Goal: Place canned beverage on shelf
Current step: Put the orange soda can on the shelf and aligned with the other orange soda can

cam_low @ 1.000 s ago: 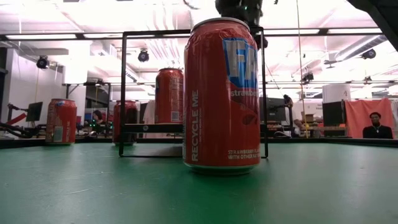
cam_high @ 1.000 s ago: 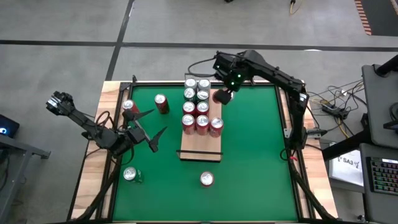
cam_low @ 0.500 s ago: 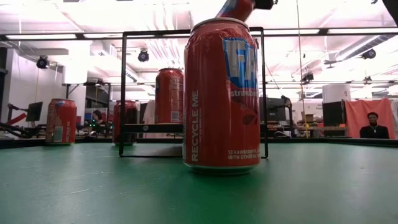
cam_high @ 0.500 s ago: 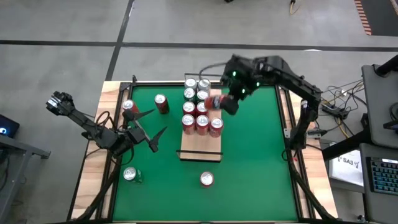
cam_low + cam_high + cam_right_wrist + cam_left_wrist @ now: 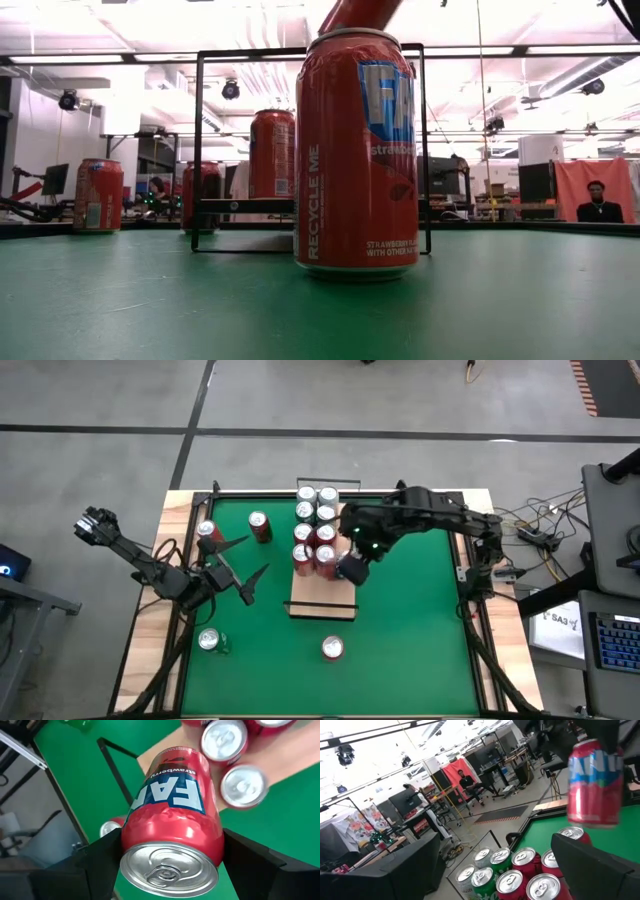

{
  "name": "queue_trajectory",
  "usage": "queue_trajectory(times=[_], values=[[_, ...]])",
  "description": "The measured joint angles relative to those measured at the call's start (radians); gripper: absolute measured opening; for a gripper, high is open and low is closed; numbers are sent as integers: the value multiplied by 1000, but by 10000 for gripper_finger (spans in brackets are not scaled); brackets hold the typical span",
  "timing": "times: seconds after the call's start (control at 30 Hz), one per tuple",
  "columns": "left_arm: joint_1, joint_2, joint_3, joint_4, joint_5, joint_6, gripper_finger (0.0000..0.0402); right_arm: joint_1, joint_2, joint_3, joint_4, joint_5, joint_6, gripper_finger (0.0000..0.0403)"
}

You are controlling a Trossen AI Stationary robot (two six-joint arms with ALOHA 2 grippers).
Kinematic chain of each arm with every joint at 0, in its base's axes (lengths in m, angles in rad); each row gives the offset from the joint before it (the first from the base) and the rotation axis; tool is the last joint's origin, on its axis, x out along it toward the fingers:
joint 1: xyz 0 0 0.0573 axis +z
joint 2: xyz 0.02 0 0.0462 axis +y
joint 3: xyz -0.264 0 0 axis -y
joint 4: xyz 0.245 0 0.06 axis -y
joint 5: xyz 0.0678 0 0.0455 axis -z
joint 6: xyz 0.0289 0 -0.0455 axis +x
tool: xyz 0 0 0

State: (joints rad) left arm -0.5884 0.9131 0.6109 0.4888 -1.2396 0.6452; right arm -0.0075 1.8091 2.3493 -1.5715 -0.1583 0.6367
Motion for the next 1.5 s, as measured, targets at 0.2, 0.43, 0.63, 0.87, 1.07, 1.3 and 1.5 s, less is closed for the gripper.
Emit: queue_trajectory(times=[0.2,0.43,0.63,0.87,1.07,1.3,1.5], values=[[0,0,0,-31,1,0,366,1,51,-9,2,-74,143,288],[0,0,0,-47,1,0,366,1,112,-23,2,-163,262,288],[0,0,0,-57,2,0,366,-2,142,-31,2,-184,289,288],[0,0,0,-73,2,-8,366,-17,153,-81,2,-191,290,288],[0,0,0,-80,2,-8,366,-21,153,-149,2,-190,215,288],[0,0,0,-82,2,-8,366,-24,153,-197,2,-158,117,288],[0,0,0,-88,2,-8,366,-30,153,-232,2,-134,179,288]])
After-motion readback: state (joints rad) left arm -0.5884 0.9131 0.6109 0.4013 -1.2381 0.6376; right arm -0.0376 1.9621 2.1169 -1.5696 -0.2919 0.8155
